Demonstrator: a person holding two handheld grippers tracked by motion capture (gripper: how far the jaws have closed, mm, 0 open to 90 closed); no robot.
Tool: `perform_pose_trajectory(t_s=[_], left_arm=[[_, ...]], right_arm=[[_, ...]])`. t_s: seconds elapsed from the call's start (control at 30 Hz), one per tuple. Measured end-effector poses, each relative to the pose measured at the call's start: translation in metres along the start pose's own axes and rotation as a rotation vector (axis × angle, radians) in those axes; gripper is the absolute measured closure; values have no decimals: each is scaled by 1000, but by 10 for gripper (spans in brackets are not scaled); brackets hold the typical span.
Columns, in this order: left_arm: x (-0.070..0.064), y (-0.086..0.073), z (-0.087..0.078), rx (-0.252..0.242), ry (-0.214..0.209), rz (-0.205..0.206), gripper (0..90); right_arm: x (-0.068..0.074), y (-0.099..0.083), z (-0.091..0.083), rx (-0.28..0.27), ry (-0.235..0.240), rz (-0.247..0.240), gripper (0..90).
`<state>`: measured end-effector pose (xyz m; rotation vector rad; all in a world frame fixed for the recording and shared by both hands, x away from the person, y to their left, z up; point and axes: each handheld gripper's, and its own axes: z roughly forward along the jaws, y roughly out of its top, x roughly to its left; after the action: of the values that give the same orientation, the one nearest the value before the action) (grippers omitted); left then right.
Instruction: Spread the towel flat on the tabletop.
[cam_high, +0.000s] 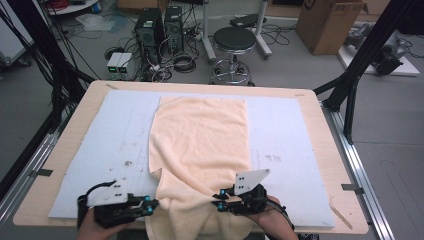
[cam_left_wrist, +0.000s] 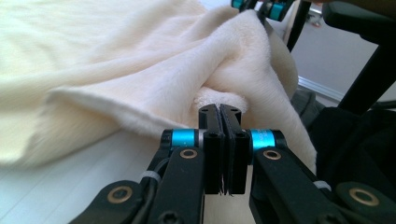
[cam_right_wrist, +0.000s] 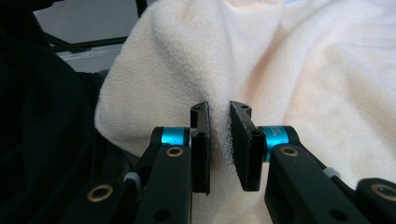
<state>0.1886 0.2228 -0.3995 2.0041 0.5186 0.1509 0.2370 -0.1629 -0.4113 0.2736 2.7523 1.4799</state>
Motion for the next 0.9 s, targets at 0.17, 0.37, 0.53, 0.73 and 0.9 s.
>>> perform_pose_trajectory(t_s=[0.17,0.37,0.53,0.73,0.9], left_arm=[[4,-9,-37,-62,67,-40,878],[-3,-7,-61,-81,54,-18,877],[-3,-3,-61,-97,5,-14,695],[16,8,-27,-96,-32,-12,605],[23,5,11,16,-41,3,528]], right_arm=[[6,10,7,-1,19,-24,787],[11,25,19,-11,66,-56,759],[13,23,20,0,91,-40,648],[1,10,-4,-25,5,25,593],[1,-10,-9,12,-12,50,539]])
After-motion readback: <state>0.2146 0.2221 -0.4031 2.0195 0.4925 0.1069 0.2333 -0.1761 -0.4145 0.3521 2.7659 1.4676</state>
